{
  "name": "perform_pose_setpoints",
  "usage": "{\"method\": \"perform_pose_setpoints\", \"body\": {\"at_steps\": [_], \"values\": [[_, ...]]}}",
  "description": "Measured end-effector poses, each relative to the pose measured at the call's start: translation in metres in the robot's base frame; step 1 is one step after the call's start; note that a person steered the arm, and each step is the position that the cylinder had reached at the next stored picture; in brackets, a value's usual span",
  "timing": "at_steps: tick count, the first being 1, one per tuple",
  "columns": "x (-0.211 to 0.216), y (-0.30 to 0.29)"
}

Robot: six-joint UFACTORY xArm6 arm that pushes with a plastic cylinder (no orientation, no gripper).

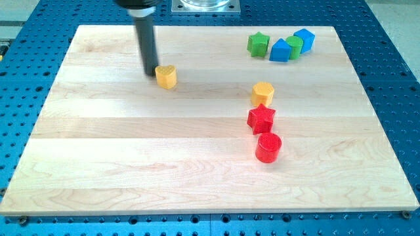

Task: Separate the red blocks

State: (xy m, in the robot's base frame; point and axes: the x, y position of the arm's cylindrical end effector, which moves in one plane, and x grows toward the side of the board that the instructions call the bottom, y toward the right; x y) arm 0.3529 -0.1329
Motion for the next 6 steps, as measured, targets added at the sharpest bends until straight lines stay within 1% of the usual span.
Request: {"method": "perform_pose_setpoints", "body": {"at_steps": [1,2,3,4,5,6], "values": [[0.052,0.054],[0.063,0.048],[0.060,0.028],[0.096,0.120],[0.086,0.173],[0.114,0.222]]}}
